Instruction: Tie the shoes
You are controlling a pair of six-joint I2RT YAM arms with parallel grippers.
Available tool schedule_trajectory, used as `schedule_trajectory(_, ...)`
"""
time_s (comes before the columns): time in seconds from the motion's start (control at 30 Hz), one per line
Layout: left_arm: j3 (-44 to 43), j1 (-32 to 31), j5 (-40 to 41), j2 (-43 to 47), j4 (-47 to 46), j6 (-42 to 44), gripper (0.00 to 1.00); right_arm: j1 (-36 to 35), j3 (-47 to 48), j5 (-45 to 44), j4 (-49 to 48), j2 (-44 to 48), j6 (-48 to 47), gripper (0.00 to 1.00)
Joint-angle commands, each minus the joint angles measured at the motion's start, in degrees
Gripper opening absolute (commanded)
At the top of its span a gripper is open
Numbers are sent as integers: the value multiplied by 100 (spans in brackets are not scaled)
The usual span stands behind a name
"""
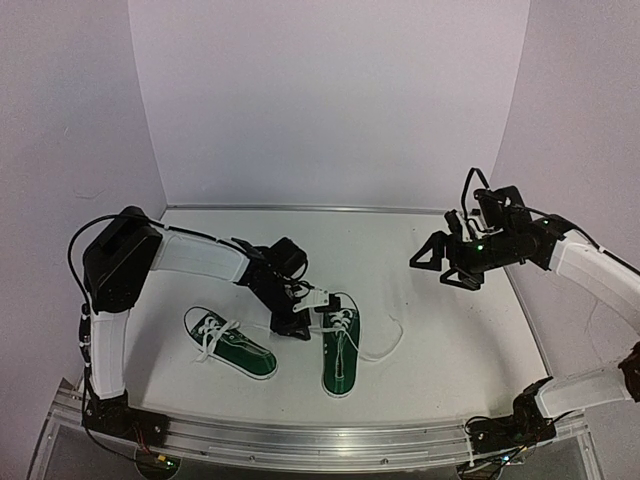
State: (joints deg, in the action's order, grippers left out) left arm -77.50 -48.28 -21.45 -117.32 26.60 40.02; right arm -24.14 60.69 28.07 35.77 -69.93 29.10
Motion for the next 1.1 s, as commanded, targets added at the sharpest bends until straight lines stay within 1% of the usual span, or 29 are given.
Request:
schedule_trajectory(0.0,-211,-66,192,-158,48,182,37,13,-40,91,-131,110,62,98)
schedule_trajectory(0.07,-192,-84,325,-210,30,190,34,11,-40,112,-131,96,44,98)
schedule_trajectory(0.2,-73,-94,552,-160,31,246,21,14,-48,128,-131,72,26,98)
schedule_trajectory(0.3,88,-94,569,41,-62,201,4,8,-51,130,-159,47,12,98)
schedule_trajectory(0.33,122,-94,519,140,-102,144,0,11,-54,122,-170,31,6,98)
schedule_trajectory(0.4,135,-99,295,364,-186,-70,0,14,-47,102,-180,-35,-25,98)
schedule_trajectory(0.5,128,-155,-93,692,-407,-527,0,15,15,378,-193,-257,-134,97)
schedule_trajectory(0.53,130,-196,-227,774,-501,-675,0,14,41,538,-193,-379,-175,93)
schedule_trajectory(0.6,127,-276,-461,889,-813,-1085,0,12,68,907,-201,-652,-238,78)
schedule_trajectory(0.67,168,-304,-639,966,-1132,-1440,0,10,74,1075,-206,-812,-278,65)
schedule_trajectory(0.73,222,-308,-789,1009,-1427,-1740,0,13,80,1148,-204,-917,-342,56)
schedule_trajectory(0.9,252,-379,-1036,1013,-1841,-2190,0,3,97,1447,-285,-1130,-377,45)
schedule_trajectory(1.07,360,-448,-989,1031,-2314,-2633,0,-101,5,2008,-678,-1325,-183,42)
